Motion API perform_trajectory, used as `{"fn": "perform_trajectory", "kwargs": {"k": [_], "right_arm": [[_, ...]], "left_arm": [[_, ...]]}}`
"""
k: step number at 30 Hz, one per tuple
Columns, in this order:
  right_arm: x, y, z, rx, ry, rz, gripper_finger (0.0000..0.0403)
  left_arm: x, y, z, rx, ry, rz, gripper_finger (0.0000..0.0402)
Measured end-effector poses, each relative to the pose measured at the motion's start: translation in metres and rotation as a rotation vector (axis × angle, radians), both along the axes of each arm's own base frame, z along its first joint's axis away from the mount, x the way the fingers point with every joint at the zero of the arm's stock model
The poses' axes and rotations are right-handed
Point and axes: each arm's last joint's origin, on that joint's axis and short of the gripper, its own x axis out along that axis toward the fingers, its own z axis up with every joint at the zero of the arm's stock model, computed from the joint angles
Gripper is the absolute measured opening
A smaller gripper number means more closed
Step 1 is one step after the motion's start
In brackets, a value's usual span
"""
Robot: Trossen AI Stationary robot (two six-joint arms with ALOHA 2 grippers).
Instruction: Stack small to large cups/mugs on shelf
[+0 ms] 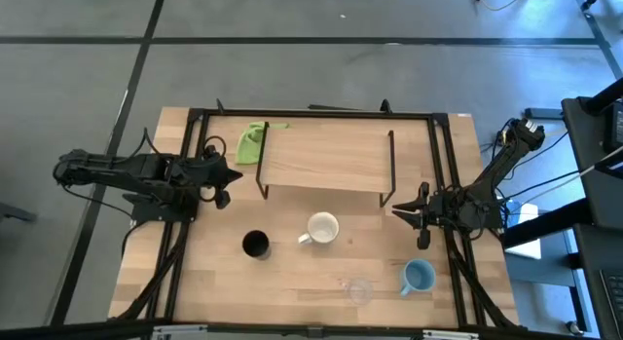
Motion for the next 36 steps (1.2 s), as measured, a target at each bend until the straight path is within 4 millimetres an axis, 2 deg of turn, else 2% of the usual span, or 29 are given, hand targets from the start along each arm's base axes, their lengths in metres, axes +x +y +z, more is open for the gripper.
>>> {"fn": "perform_trajectory", "kwargs": {"k": [24,29,36], "right_arm": [[0.000,0.000,0.000,0.000,0.000,0.000,0.0072],[0.000,0.000,0.000,-0.001,0.000,0.000,0.0072],[0.000,0.000,0.000,0.000,0.000,0.000,0.0072]], "left_arm": [[0.001,0.000,0.001,0.009,-0.009,-0.006,0.0003],[0.011,0.001,0.019,-0.052,-0.249,0.044,0.0003],[0.016,0.001,0.031,0.031,-0.356,0.003,0.0003]]}}
